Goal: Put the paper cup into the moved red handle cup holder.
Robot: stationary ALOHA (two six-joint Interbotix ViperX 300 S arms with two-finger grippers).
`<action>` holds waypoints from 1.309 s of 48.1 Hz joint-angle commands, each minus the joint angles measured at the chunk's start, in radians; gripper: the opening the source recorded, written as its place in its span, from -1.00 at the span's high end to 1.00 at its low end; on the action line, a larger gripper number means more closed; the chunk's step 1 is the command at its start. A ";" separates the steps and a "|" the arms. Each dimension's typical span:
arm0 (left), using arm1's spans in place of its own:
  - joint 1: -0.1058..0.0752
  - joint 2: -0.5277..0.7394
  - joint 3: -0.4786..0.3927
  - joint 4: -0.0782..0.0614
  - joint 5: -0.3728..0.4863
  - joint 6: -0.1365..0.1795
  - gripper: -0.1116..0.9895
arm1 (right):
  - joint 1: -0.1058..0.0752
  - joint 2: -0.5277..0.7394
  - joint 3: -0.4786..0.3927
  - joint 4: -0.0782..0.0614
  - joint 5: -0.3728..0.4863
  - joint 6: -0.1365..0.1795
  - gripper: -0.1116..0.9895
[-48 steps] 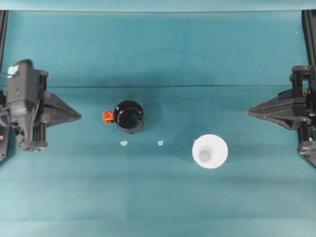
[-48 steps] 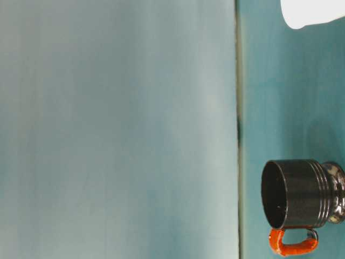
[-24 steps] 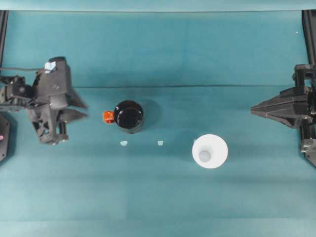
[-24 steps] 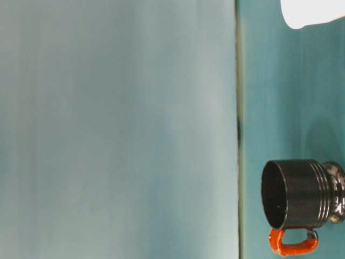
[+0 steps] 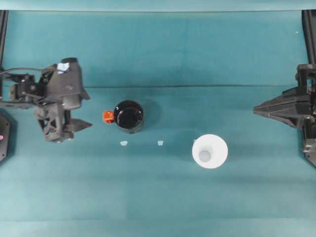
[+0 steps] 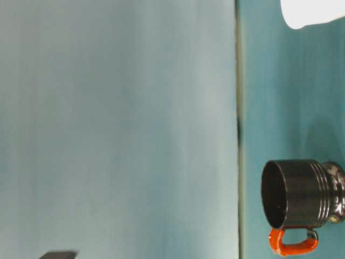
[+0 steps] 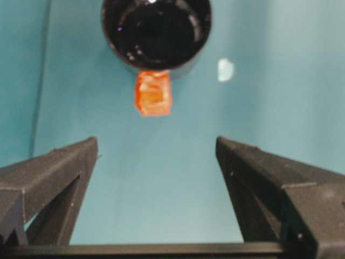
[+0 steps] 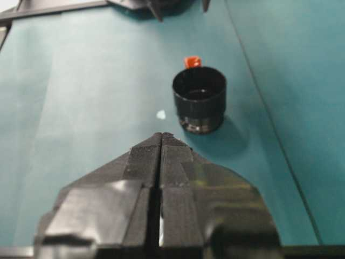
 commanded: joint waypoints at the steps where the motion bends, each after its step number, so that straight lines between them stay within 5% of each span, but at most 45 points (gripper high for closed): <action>1: 0.020 0.052 -0.029 0.003 -0.009 0.011 -0.99 | -0.003 0.005 -0.025 0.003 -0.002 0.009 1.00; 15: 0.025 0.233 -0.103 0.005 -0.020 0.051 -0.99 | -0.005 0.005 -0.023 0.003 0.009 0.009 1.00; 63: 0.025 0.394 -0.140 0.003 -0.072 0.052 -0.99 | -0.006 0.005 -0.021 0.002 0.009 0.008 1.00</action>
